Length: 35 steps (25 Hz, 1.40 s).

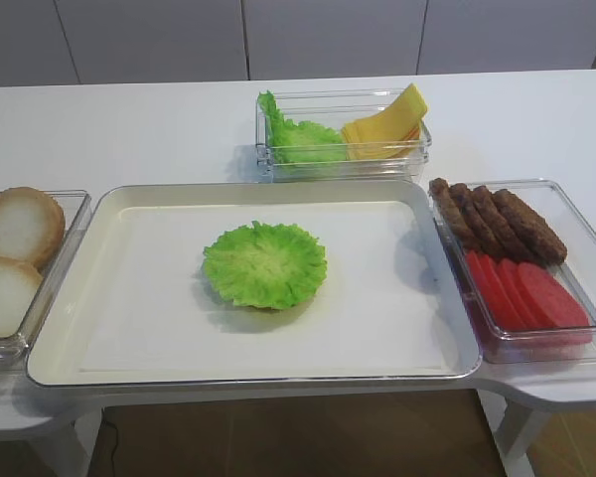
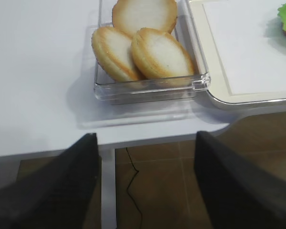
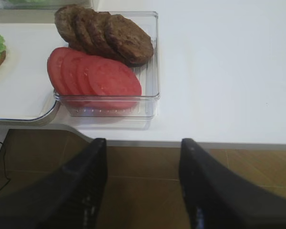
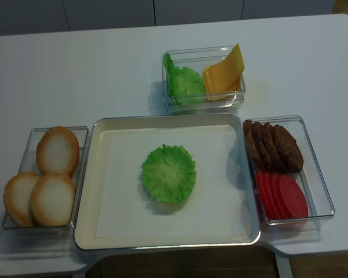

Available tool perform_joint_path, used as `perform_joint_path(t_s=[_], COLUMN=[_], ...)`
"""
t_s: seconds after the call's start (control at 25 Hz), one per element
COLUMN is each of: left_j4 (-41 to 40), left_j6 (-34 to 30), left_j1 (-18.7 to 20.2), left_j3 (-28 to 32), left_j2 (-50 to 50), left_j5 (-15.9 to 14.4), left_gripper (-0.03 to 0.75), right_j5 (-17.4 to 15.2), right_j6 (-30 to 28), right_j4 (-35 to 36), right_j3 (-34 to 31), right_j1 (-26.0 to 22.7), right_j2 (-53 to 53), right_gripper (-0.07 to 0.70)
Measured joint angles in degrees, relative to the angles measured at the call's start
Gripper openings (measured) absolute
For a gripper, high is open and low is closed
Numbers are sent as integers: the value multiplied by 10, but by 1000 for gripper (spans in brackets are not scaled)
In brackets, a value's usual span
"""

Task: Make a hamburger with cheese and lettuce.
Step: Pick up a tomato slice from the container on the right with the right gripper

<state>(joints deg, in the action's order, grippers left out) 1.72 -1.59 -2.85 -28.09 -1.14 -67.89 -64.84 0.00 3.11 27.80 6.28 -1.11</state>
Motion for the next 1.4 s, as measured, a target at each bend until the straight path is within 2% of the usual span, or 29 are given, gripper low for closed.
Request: perform_joint_path(t_s=[0.64, 0.72, 0.88, 1.24, 1.4], left_j4=[0, 0, 0, 0, 0], left_j6=[0, 0, 0, 0, 0], left_j1=[0, 0, 0, 0, 0], left_j3=[0, 0, 0, 0, 0], left_j2=[0, 0, 0, 0, 0], left_j5=[0, 0, 0, 0, 0], left_gripper=[468, 468, 468, 468, 468], right_j5=[1, 9, 45, 51, 78], right_j6=[3, 17, 59, 75, 70], right_j4=[0, 10, 43, 90, 90], right_j3=[0, 1, 13, 79, 119], right_j1=[0, 0, 0, 0, 0], right_j2=[0, 0, 1, 174, 262], right_gripper=[373, 373, 374, 373, 373])
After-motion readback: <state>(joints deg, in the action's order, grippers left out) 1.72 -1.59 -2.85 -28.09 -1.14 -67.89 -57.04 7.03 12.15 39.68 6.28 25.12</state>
